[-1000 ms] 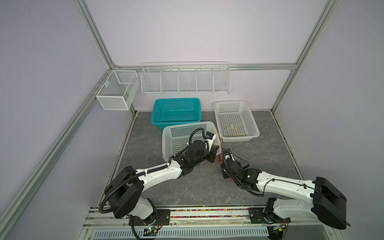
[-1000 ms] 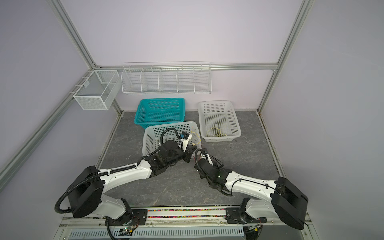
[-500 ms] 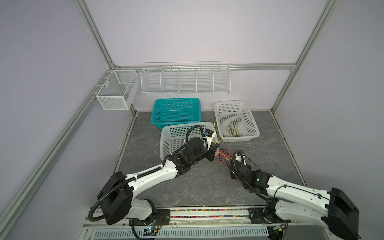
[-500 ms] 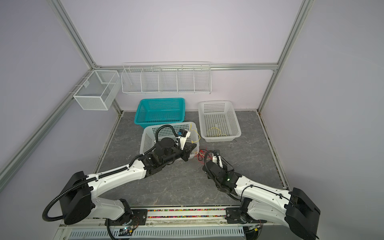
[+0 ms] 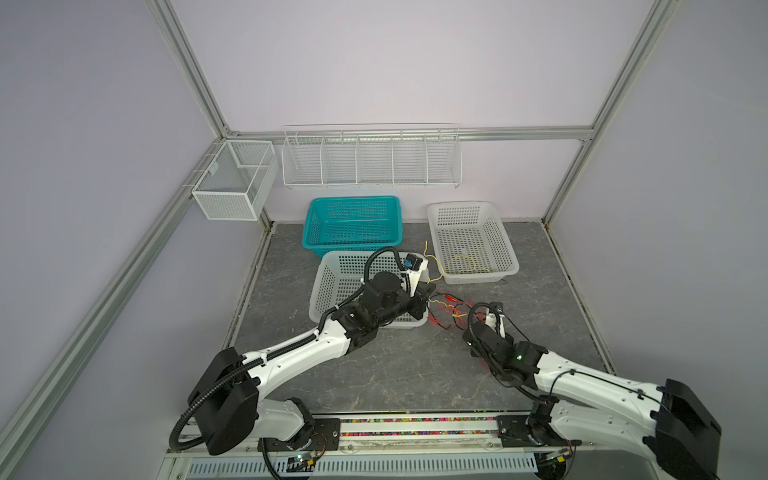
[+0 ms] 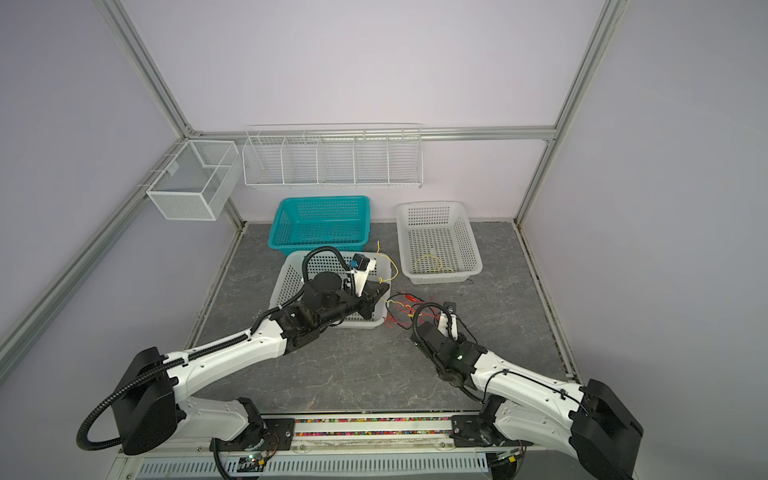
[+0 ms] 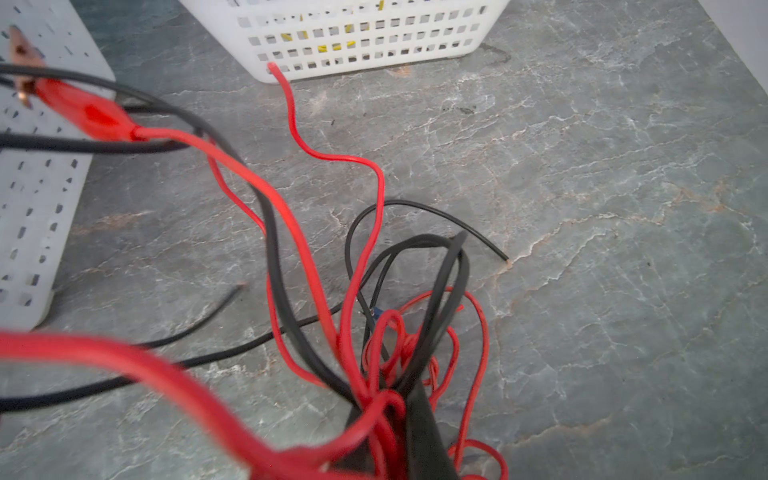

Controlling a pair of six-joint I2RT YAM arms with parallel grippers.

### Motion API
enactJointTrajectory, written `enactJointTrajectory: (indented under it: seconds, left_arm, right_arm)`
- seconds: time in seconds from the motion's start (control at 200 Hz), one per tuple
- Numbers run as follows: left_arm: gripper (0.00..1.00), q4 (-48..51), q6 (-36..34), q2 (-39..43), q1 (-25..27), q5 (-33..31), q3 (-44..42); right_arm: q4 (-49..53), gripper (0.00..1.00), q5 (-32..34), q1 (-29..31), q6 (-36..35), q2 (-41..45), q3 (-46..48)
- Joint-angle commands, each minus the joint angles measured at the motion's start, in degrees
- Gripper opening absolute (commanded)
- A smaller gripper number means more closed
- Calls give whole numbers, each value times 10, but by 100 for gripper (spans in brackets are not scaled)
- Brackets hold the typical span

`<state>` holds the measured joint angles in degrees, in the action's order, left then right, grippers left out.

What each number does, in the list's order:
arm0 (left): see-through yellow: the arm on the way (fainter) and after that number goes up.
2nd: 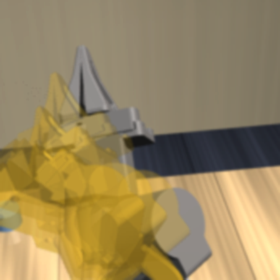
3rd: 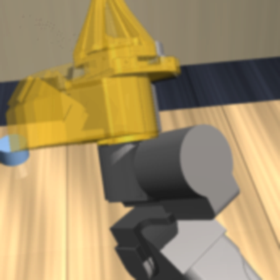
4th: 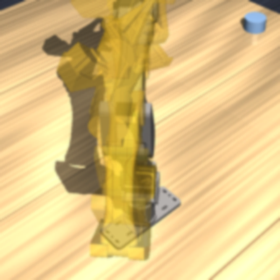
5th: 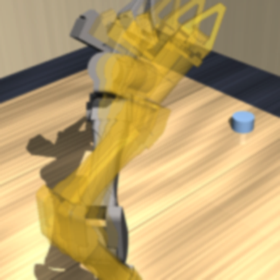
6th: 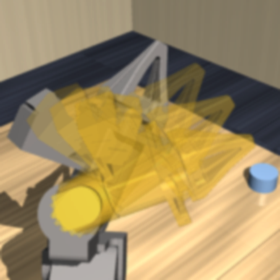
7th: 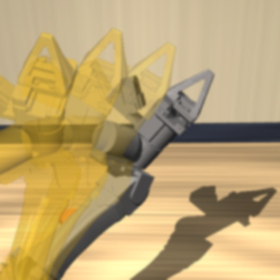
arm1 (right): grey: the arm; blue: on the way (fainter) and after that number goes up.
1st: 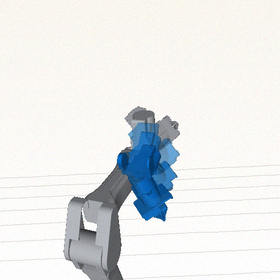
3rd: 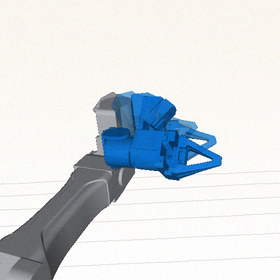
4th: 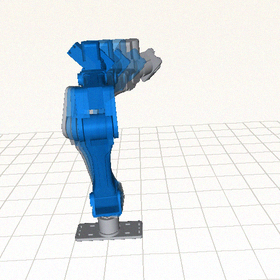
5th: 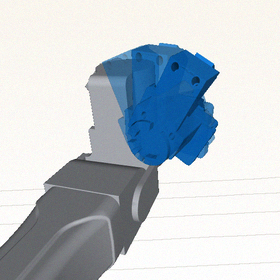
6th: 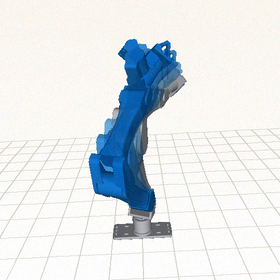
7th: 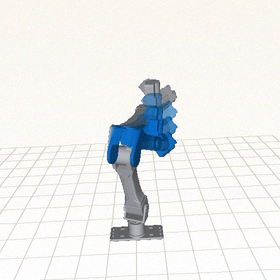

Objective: Untangle the cables
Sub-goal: 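Pull the red and black bundle toward the robot while the left gripper lifts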

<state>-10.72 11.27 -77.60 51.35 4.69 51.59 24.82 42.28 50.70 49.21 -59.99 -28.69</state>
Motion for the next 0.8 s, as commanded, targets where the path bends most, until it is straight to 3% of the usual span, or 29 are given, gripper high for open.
enactJointTrajectory:
  seconds: [0.0,0.315,0.495,0.8]
  left_arm:
    - [0,-25,-23,21,-25,-61,34]
    - [0,19,-44,14,-79,-61,105]
    - [0,53,-62,8,-100,-94,147]
    - [0,95,-28,7,-160,-108,176]
  right_arm:
    - [92,6,41,-14,56,10,17]
    - [116,6,50,-18,84,29,22]
    - [123,6,56,-19,93,25,21]
    - [157,6,66,-21,131,42,22]
